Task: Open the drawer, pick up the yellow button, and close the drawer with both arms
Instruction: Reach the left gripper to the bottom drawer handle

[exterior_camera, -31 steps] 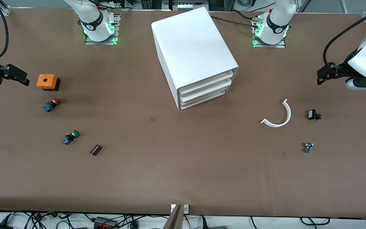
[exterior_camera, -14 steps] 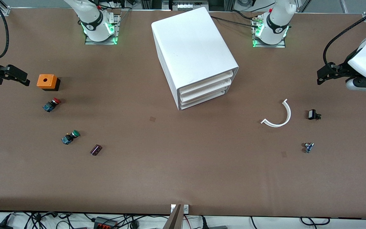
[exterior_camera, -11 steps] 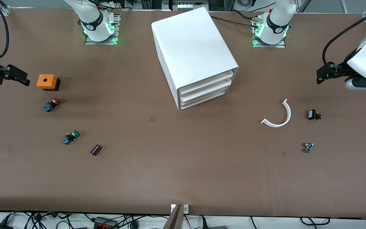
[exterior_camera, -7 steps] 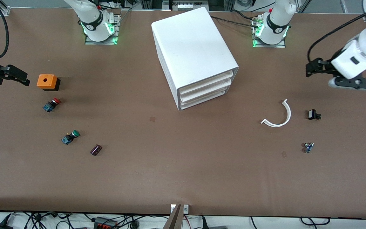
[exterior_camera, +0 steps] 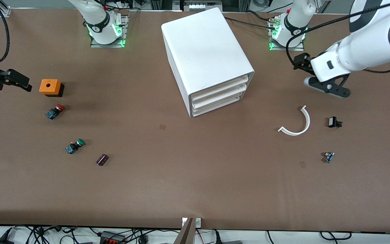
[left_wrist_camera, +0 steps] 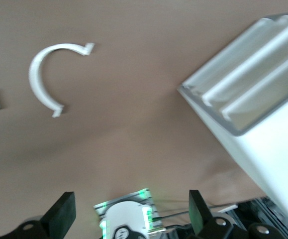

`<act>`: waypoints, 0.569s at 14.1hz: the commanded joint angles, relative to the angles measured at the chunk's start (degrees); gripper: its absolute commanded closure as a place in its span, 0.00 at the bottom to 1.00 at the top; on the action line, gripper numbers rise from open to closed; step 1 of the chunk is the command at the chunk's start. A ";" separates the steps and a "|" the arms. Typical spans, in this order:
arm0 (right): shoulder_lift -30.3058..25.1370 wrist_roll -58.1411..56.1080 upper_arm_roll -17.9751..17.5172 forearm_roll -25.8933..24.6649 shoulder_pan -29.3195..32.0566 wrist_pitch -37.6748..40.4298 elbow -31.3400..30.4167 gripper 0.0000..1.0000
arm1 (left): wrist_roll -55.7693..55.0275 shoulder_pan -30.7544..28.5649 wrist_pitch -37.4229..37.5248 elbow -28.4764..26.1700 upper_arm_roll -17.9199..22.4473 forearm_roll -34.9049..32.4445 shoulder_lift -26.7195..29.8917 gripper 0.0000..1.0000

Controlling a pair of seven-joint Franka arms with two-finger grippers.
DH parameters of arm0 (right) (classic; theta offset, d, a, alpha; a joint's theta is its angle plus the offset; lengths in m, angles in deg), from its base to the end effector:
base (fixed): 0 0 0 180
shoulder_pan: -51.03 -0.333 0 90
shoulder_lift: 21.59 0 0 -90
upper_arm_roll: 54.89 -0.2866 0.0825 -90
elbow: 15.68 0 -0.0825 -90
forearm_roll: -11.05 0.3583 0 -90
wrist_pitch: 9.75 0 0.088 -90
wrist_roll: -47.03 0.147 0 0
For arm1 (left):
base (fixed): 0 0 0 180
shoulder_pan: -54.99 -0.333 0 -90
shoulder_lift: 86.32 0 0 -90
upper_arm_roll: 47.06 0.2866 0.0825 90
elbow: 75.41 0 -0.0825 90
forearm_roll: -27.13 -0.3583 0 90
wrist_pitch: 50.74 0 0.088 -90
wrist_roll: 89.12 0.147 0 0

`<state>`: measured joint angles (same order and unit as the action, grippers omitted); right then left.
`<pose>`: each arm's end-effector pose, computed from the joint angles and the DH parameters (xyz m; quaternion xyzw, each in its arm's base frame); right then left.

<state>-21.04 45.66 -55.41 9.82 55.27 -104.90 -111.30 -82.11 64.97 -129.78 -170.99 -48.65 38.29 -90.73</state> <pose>0.5344 -0.0377 0.5138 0.9997 -0.0194 -0.0094 0.0102 0.4852 -0.1308 0.4658 0.9656 -0.1589 -0.1847 0.0910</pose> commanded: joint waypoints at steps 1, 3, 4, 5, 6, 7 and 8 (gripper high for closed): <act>0.23 -1.09 -0.27 -0.26 0.24 -0.48 -0.79 0.00 | 6.68 -1.88 0.38 3.30 0.80 9.38 -6.74 0.00; 1.37 -1.09 -0.79 -0.09 -0.20 -0.65 -0.70 0.00 | 12.03 -2.86 -2.42 3.12 0.80 16.06 -10.78 0.00; 1.90 -1.00 -0.79 0.09 -1.24 -0.74 -0.53 0.00 | 15.37 -3.12 -4.09 3.03 0.80 19.66 -12.98 0.00; 2.43 -0.74 -0.79 0.18 -2.47 -1.61 -0.44 0.00 | 18.36 -3.21 -5.32 2.51 0.80 23.78 -14.82 0.00; 2.87 -0.39 -0.79 0.18 -3.62 -2.66 -0.44 0.00 | 19.95 -3.21 -6.12 2.16 0.80 26.96 -16.15 0.00; 3.57 -0.21 -0.79 0.18 -5.28 -4.06 -0.44 0.00 | 20.32 -3.30 -7.08 1.89 0.71 29.51 -17.55 0.00; 4.01 -0.12 -0.79 0.18 -6.78 -5.56 -0.35 0.00 | 20.41 -3.21 -7.61 1.37 0.71 32.15 -18.61 0.00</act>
<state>-17.44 45.44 -56.23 9.89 51.04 -108.15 -111.41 -63.75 61.83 -136.95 -170.47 -47.97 66.02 -107.14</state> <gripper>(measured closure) 0.000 0.000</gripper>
